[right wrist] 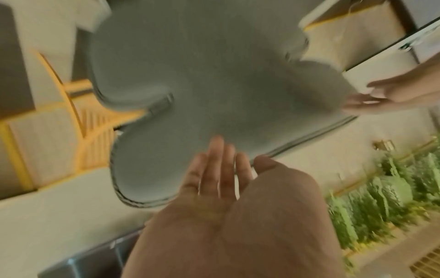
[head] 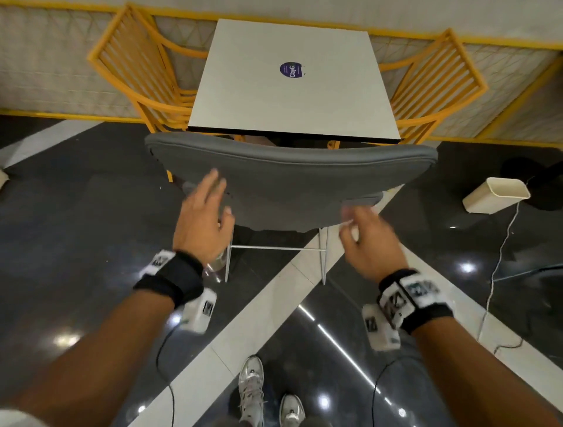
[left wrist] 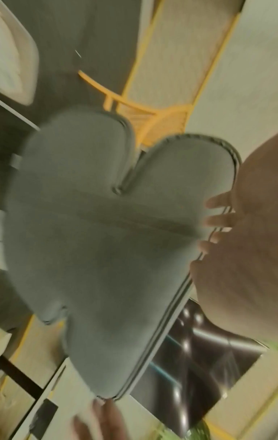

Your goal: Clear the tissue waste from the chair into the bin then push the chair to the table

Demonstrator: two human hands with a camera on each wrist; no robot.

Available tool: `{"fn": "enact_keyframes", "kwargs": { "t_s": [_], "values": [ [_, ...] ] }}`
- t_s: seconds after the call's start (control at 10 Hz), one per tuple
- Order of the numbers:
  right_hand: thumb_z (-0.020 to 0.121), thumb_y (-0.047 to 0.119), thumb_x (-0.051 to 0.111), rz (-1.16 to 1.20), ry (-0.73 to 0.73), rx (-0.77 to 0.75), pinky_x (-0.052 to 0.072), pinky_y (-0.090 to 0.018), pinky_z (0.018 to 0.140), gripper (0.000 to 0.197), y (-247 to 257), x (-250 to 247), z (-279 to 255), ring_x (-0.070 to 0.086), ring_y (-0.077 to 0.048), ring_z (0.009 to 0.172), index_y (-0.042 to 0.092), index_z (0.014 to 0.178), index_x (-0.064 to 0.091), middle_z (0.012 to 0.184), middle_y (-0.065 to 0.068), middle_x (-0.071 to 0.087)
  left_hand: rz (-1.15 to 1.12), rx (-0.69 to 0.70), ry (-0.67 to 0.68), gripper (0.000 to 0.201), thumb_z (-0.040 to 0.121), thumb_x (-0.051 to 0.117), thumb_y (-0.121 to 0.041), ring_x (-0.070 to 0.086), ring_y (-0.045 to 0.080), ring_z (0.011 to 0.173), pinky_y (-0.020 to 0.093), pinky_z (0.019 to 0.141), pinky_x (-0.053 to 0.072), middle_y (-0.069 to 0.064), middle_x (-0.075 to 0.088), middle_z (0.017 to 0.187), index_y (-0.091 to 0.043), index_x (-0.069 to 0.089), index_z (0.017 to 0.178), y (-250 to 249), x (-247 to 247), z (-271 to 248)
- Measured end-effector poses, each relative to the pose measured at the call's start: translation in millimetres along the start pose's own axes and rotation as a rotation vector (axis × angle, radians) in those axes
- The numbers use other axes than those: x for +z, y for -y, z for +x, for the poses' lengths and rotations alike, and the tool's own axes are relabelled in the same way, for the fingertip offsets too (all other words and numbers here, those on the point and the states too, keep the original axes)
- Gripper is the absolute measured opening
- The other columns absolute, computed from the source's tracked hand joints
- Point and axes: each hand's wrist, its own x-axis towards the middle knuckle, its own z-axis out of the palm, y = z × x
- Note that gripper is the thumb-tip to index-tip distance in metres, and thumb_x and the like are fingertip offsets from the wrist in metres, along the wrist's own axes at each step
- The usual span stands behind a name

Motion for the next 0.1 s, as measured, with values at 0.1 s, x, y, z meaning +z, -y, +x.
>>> {"fn": "enact_keyframes", "kwargs": {
  "t_s": [0.1],
  "values": [
    [0.100, 0.036, 0.044, -0.084, 0.641, 0.118, 0.051, -0.032, 0.080, 0.023, -20.5, 44.2, -103.8, 0.066, -0.016, 0.083, 0.024, 0.109, 0.062, 0.090, 0.008, 0.063, -0.065, -0.256, 0.444, 0.033, 0.092, 0.048, -0.027, 0.064, 0.033, 0.113, 0.039, 0.097, 0.050, 0.011, 0.067, 0.125, -0.022, 0.067, 0.119, 33.2, 32.3, -109.6]
  ]
}}
